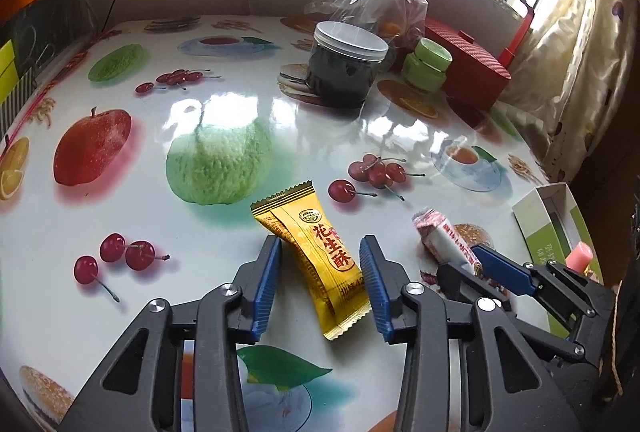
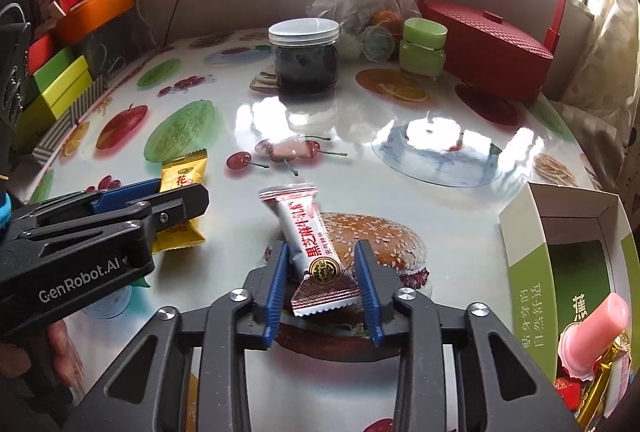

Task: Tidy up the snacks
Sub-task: 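Grasp the yellow peanut-crisp packet with the left tool while the right grasps the white wafer bar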

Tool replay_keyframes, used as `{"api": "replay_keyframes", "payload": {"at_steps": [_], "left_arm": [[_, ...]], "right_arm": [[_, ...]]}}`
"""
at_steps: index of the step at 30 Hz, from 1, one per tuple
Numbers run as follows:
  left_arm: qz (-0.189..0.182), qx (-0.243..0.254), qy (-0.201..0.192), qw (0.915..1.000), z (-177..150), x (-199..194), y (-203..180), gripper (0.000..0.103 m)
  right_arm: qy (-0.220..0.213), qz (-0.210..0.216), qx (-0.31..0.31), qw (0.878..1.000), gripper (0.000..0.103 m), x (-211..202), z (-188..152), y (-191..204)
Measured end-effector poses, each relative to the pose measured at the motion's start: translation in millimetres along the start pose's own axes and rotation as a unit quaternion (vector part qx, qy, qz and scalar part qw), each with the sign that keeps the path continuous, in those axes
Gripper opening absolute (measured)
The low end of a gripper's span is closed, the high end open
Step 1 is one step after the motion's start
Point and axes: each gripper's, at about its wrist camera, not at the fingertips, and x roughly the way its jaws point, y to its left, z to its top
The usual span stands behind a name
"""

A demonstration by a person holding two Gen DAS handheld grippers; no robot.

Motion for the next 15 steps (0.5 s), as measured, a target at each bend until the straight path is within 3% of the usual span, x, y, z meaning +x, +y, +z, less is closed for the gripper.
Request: {"api": "replay_keyframes", "payload": {"at_steps": [5,15], "left_arm": [[-0.008,0.011,0.0,0.9999,-1.0,-2.6,-3.5,0.028],[-0.008,0.033,0.003,0.9994,-5.9,-4.5,-7.5,0.027]], "right_arm": [[-0.001,0.002,0.002,1.0,0.027,-2.1,-1.5,0.1],[-0.008,0.009,0.007,1.0,0.024,-9.1,-5.9,0.1]]}}
